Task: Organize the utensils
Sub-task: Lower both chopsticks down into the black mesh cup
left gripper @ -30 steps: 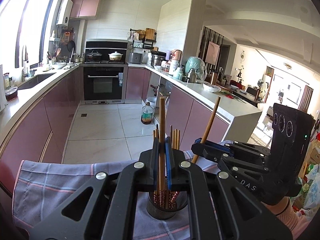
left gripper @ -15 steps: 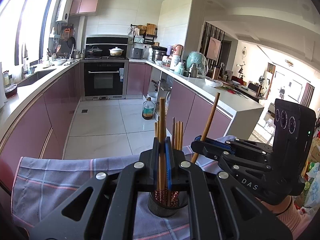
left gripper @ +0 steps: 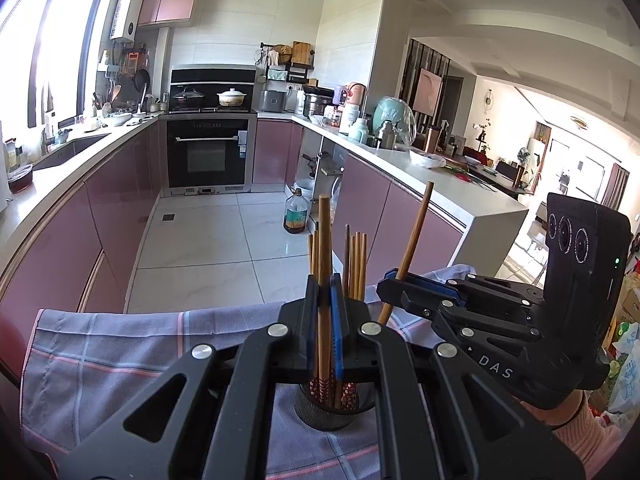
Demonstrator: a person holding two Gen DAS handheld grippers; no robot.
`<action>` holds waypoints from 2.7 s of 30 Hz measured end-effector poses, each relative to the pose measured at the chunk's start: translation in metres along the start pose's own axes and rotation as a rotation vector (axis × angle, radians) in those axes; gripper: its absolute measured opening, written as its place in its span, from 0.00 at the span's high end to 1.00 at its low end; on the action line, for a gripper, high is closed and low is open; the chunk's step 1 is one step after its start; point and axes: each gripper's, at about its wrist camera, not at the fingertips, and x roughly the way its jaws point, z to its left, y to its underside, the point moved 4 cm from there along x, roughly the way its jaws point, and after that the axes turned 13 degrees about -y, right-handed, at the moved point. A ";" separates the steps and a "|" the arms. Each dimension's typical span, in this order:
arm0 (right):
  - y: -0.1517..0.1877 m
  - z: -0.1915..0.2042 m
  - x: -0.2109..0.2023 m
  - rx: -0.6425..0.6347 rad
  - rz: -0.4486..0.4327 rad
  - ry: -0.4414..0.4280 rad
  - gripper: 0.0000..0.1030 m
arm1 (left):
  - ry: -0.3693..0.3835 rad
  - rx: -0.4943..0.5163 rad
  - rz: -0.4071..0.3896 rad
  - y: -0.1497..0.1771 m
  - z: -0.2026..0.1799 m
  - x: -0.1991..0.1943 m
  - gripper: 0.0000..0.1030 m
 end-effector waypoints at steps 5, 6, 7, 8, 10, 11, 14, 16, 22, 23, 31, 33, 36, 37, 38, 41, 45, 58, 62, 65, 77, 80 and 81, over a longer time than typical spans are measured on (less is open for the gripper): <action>0.004 -0.004 0.002 0.007 0.005 0.001 0.95 | -0.001 0.002 0.006 0.001 0.000 0.003 0.94; 0.004 -0.004 0.002 0.007 0.006 0.001 0.95 | -0.001 0.003 0.006 0.001 0.001 0.003 0.94; 0.004 -0.004 0.002 0.008 0.007 0.001 0.95 | -0.001 0.003 0.006 0.001 0.001 0.003 0.94; 0.005 -0.005 0.003 0.008 0.008 0.002 0.95 | -0.002 0.003 0.007 0.001 0.001 0.003 0.94; 0.007 -0.005 0.004 0.009 0.012 0.003 0.95 | -0.001 0.002 0.010 0.003 0.002 0.005 0.94; 0.007 -0.006 0.005 0.010 0.013 0.004 0.95 | -0.002 0.003 0.011 0.003 0.002 0.006 0.94; 0.009 -0.006 0.005 0.013 0.015 0.004 0.95 | -0.001 0.006 0.016 0.003 0.003 0.009 0.94; 0.009 -0.007 0.005 0.013 0.014 0.003 0.95 | -0.001 0.007 0.019 0.003 0.004 0.011 0.94; 0.012 -0.009 0.006 0.017 0.018 0.003 0.95 | -0.003 0.009 0.031 0.004 0.004 0.018 0.94; 0.013 -0.009 0.006 0.017 0.020 0.003 0.95 | -0.004 0.011 0.033 0.005 0.004 0.020 0.94; 0.021 -0.015 0.007 0.024 0.033 0.001 0.95 | -0.007 0.015 0.051 0.004 0.004 0.030 0.94; 0.022 -0.014 0.009 0.027 0.036 -0.001 0.95 | -0.009 0.017 0.056 0.005 0.005 0.032 0.94; 0.022 -0.013 0.012 0.030 0.043 -0.002 0.95 | -0.008 0.021 0.064 0.007 0.004 0.035 0.94; 0.023 -0.013 0.013 0.031 0.045 -0.003 0.95 | -0.008 0.023 0.067 0.008 0.003 0.037 0.94; 0.023 -0.012 0.014 0.032 0.047 -0.003 0.95 | -0.009 0.025 0.071 0.009 0.003 0.038 0.94; 0.024 -0.011 0.016 0.036 0.052 -0.005 0.95 | -0.010 0.030 0.080 0.010 0.002 0.043 0.94; 0.025 -0.011 0.019 0.041 0.058 -0.008 0.95 | -0.013 0.032 0.091 0.011 -0.001 0.049 0.94; 0.026 -0.017 0.027 0.063 0.078 -0.009 0.95 | -0.027 0.033 0.111 0.019 0.000 0.064 0.94; 0.026 -0.018 0.029 0.066 0.082 -0.010 0.95 | -0.032 0.034 0.122 0.022 0.000 0.070 0.94; 0.026 -0.019 0.030 0.067 0.083 -0.011 0.95 | -0.036 0.034 0.124 0.025 0.000 0.071 0.94; 0.026 -0.024 0.034 0.075 0.091 0.003 0.94 | -0.066 0.028 0.128 0.026 0.004 0.081 0.93; 0.027 -0.026 0.035 0.084 0.095 0.008 0.94 | -0.068 0.022 0.135 0.027 0.005 0.084 0.93; 0.028 -0.027 0.035 0.086 0.098 0.007 0.94 | -0.070 0.021 0.136 0.028 0.005 0.085 0.93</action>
